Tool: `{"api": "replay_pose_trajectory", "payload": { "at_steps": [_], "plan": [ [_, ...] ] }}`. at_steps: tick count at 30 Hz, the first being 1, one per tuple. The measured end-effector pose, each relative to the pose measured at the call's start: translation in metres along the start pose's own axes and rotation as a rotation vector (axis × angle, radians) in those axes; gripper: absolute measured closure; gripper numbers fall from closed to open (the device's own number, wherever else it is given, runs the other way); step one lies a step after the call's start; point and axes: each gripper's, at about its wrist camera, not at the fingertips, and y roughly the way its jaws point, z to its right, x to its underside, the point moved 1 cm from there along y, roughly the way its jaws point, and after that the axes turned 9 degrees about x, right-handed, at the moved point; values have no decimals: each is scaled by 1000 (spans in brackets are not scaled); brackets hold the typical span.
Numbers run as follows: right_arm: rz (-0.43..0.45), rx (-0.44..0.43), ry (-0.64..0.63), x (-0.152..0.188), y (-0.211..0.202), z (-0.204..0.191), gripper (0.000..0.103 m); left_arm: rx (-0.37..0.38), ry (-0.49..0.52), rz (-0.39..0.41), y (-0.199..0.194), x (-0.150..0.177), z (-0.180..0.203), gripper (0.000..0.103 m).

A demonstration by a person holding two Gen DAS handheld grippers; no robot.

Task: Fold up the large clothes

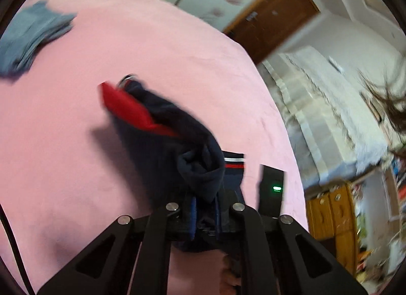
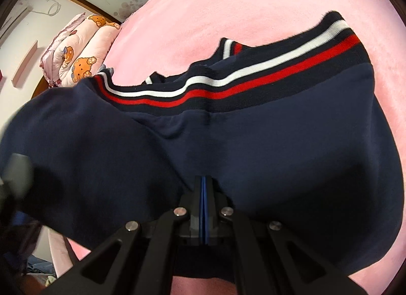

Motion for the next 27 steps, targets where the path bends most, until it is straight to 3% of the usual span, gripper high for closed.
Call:
{"api": "replay_pose_trajectory", "payload": {
  "at_steps": [5,13,17,21,27],
  "plan": [
    [-41,-49,31,-7,-1,17,103,-17,82,-40,16,-2,31,95],
    [-50,-109,7,-19,-17,49,103,72,196,-134,39,11,79,95],
    [9,-74,10,-33,-34,74,103,66,257,-208,58,21,93,95],
    [47,-95,12,-45,-50,101,103,67,261,-245,74,30,97,95],
    [95,29,50,-58,-75,143,103,35,237,-351,103,49,87,95]
  ]
}}
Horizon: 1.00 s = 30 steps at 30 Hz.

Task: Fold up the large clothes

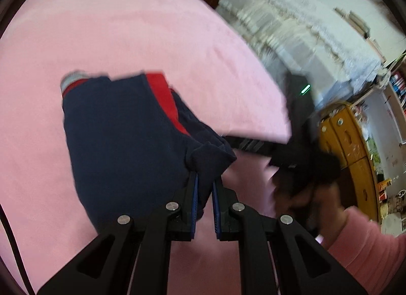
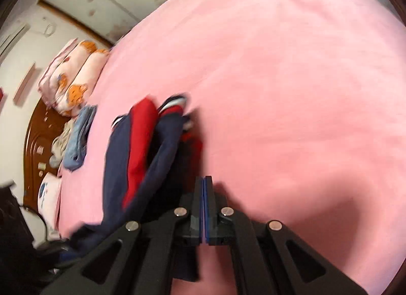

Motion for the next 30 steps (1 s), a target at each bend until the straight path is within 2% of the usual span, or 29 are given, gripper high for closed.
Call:
{"api": "replay_pose_trajectory", "payload": {
  "at_steps": [6,10,12,14,16,18,20,21,25,26,27,30],
  "plan": [
    [12,-18,58,-5,-14,9,98,-32,-26,-125,29,19,-8,95],
    [-13,-101,55,-10,-12,-1,98,-25,-66,-214,41,33,-13,93],
    [-34,-124,32,-10,-10,-12,98,-50,-69,-263,42,40,-12,88],
    [-66,-123,-4,-12,-2,-28,97,-79,-44,-256,35,44,-7,81],
    [-92,-113,-38,-12,7,-43,89,-80,-41,-230,22,46,-4,73],
    [-102,-126,-54,-13,13,-54,78,-79,-55,-198,6,45,-4,57],
    [-105,-115,-64,-14,20,-63,70,-95,-68,-167,-7,42,-6,44],
    [-104,-102,-71,-15,23,-67,69,-106,-75,-148,-15,41,-9,42],
    [-88,-65,-71,-19,23,-66,70,-161,-145,-92,-35,31,-26,38],
    [-79,-59,-79,-18,22,-67,76,-169,-164,-80,-37,29,-30,37],
    [-70,-56,-93,-17,20,-67,93,-175,-185,-65,-41,28,-37,37],
    [-40,-45,-127,-12,14,-68,97,-195,-207,-25,-50,25,-48,37]
  ]
}}
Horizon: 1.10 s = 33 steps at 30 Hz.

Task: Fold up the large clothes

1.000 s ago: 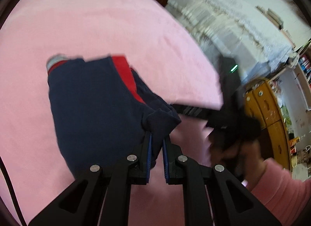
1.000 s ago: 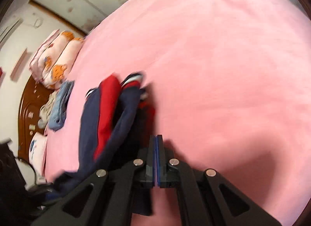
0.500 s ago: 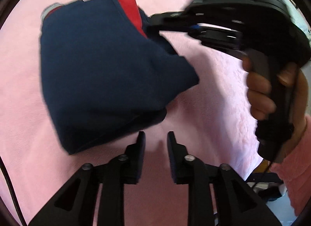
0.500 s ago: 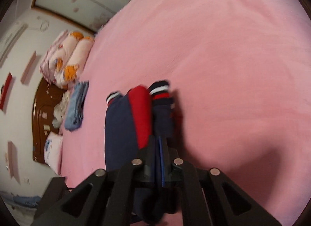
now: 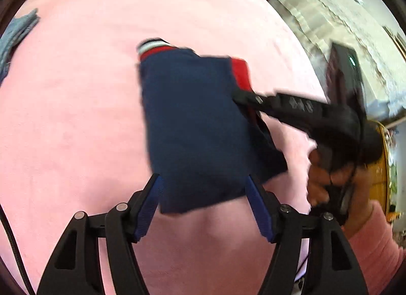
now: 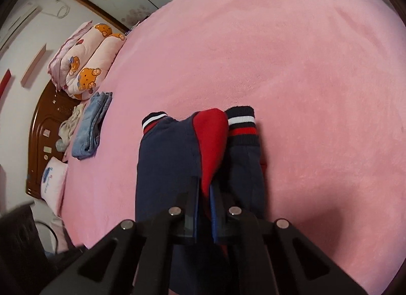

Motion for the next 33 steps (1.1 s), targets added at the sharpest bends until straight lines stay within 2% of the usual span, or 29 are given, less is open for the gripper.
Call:
{"api": "replay_pose_trajectory", "payload": {
  "at_steps": [3,9,15,18,20,22,26,27,28,30,31,33],
  "plan": [
    [32,6,20,8,-8,4,97,-13,-13,36,-6,-5,-11,37],
    [48,77,105,28,-24,25,97,-12,-24,23,-1,-28,-19,37],
    [-3,85,227,43,3,60,97,-36,-4,6,5,-37,-20,37],
    [6,127,214,45,15,61,97,-44,-3,-4,9,-43,-19,38],
    [19,149,206,45,14,57,98,-54,6,-7,9,-46,-19,42],
    [35,143,215,46,9,56,97,-64,23,-6,6,-48,-17,44],
    [36,132,233,45,0,57,94,-74,59,2,-3,-48,-11,45],
    [39,143,235,44,-4,57,86,-72,58,1,-6,-48,-9,45],
    [47,180,233,44,-8,57,80,-68,55,-2,-9,-47,-9,45],
    [82,302,214,45,-23,59,78,-58,49,-6,-14,-42,-9,45],
    [94,305,210,45,-28,59,78,-56,49,-8,-17,-39,-9,46],
    [110,277,213,47,-40,60,78,-58,51,-13,-23,-32,-10,56]
  ]
}}
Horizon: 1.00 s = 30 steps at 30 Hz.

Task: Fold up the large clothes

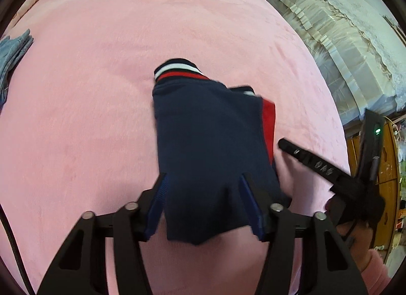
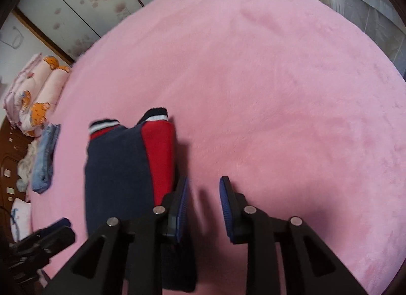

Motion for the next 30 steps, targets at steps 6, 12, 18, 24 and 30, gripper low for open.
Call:
{"api": "replay_pose_trajectory", "payload": {
  "at_steps": [6,12,18,24,30],
  "plan": [
    [-101,-207,30,15,-15,-1,78,59,-36,-45,2,11,-9,63],
    [-128,-294,-30,43,-20,-22,78,167,-89,-109,22,18,-18,63],
    [-111,-202,-83,49,-7,-37,95,76,-93,-149,40,24,-26,64],
    [-140,18,-86,49,4,-17,96,72,-145,-155,43,35,-43,64],
    [-134,-73,55,40,-10,25,96,54,-87,-98,14,28,-36,62]
  ]
}}
